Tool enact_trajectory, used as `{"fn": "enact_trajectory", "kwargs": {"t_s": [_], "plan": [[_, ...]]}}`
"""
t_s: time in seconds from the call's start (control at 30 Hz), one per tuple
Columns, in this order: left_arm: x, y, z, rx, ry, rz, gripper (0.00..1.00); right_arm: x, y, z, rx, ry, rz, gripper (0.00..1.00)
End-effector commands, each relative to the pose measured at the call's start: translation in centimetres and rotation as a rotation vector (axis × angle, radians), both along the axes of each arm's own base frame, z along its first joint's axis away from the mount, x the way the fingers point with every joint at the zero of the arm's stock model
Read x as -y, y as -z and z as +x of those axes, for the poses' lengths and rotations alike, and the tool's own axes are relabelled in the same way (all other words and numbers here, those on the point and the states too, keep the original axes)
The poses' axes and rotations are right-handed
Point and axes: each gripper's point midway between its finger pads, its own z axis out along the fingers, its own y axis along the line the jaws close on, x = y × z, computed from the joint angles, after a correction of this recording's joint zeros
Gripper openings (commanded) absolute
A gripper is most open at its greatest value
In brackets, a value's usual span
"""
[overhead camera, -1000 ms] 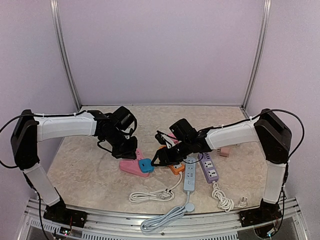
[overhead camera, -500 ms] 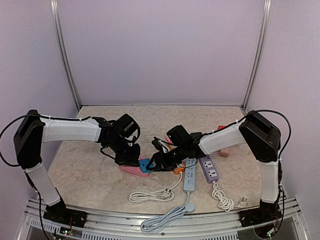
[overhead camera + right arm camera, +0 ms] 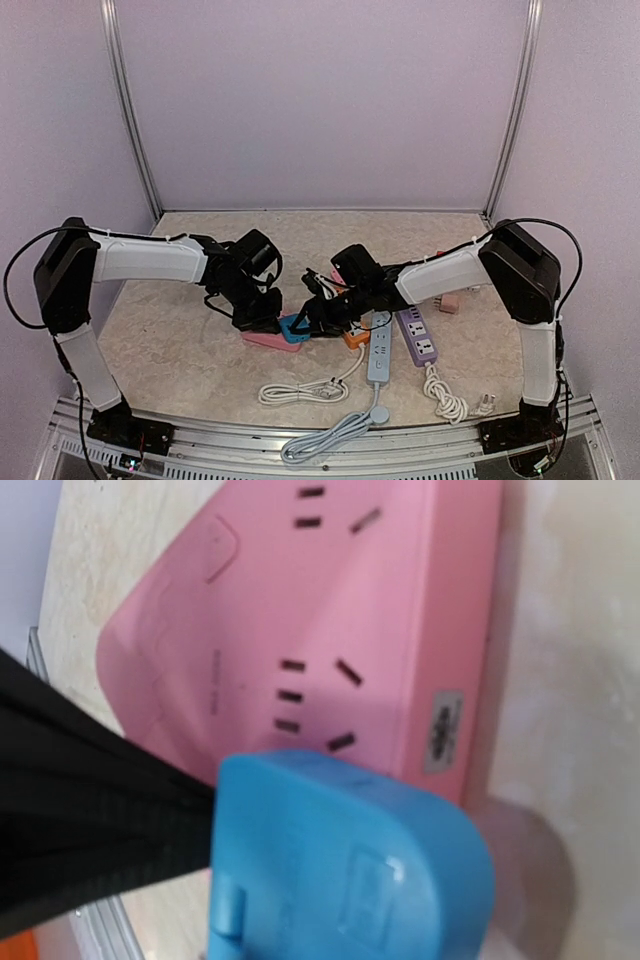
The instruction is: Pull the plug off the socket
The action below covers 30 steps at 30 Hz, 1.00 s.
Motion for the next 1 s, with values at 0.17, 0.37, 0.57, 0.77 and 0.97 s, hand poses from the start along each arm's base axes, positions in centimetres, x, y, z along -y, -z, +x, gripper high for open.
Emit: {"fn": "enact_trajectory", "kwargs": {"t_s": [0.17, 0.37, 0.57, 0.77, 0.97], "plan": [[-0.2, 0.7, 1.8, 0.012, -0.012, 0.006, 0.02, -0.9, -4.5, 1.0, 0.083, 0.007, 0.064, 0.48], [0.0, 0.8, 2.0, 0.01, -0.012, 0.007, 0.02, -0.9, -4.9, 1.1, 0.094, 0.011, 0.066, 0.48], [0.0, 0.8, 2.1, 0.01, -0.012, 0.009, 0.02, -1.4, -4.1, 1.5, 0.087, 0.015, 0.053, 0.43], [-0.1, 0.8, 2.0, 0.01, -0.01, 0.012, 0.02, -1.8, -3.2, 1.8, 0.073, 0.02, 0.046, 0.38], [-0.2, 0.9, 2.0, 0.009, -0.012, 0.015, 0.02, -1.8, -1.9, 1.9, 0.059, 0.023, 0.017, 0.37]]}}
